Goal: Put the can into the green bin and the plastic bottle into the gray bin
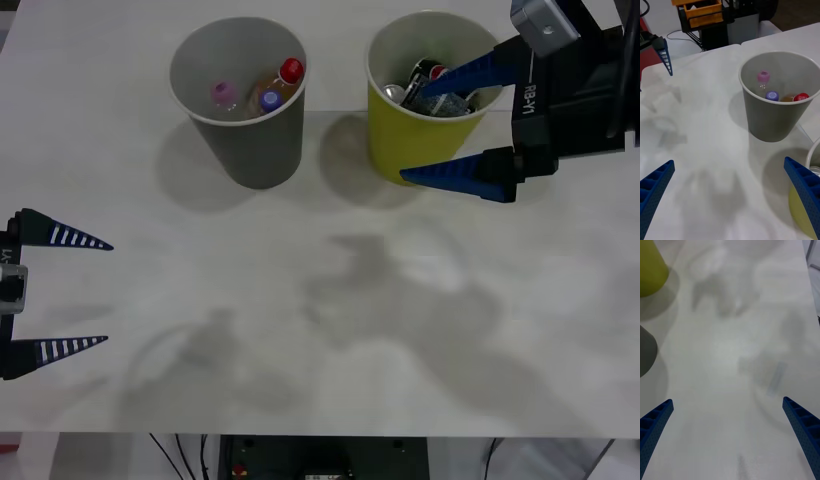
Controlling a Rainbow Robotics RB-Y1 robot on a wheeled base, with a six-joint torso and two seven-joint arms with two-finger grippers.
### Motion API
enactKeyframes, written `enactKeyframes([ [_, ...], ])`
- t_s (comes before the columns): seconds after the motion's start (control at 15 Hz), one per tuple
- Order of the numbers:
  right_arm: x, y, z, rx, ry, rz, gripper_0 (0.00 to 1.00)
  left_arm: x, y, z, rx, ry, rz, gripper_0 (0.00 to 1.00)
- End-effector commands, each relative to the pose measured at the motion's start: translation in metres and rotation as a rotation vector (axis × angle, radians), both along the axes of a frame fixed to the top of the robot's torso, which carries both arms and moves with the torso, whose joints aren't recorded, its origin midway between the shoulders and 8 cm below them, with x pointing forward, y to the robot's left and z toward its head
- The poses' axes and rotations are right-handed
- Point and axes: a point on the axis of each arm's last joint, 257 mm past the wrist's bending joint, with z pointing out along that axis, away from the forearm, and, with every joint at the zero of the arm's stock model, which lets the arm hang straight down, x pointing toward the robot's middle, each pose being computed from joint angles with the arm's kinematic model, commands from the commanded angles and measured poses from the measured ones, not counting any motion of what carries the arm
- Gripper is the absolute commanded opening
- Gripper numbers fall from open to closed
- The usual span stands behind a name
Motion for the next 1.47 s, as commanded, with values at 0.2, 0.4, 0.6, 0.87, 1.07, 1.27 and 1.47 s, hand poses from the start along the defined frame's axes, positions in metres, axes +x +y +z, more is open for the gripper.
enactKeyframes([
  [0.2, -0.022, -0.051, -0.029, -0.037, -0.027, 0.046, 1.0, 0.0, 0.0, 0.0, 0.0, 0.0, 0.0, 1.0],
  [0.4, -0.028, -0.078, -0.049, -0.054, -0.046, 0.052, 1.0, 0.0, 0.0, 0.0, 0.0, 0.0, 0.0, 1.0],
  [0.6, -0.034, -0.103, -0.074, -0.099, -0.057, 0.049, 1.0, 0.0, 0.0, 0.0, 0.0, 0.0, 0.0, 1.0],
  [0.87, -0.058, -0.144, -0.102, -0.179, -0.039, 0.066, 1.0, 0.0, 0.0, 0.0, 0.0, 0.0, 0.0, 1.0],
  [1.07, -0.072, -0.163, -0.119, -0.212, -0.05, 0.07, 1.0, 0.0, 0.0, 0.0, 0.0, 0.0, 0.0, 1.0],
  [1.27, -0.084, -0.173, -0.132, -0.194, -0.031, 0.05, 1.0, 0.0, 0.0, 0.0, 0.0, 0.0, 0.0, 1.0],
  [1.47, -0.093, -0.178, -0.143, -0.166, -0.017, 0.026, 1.0, 0.0, 0.0, 0.0, 0.0, 0.0, 0.0, 1.0],
])
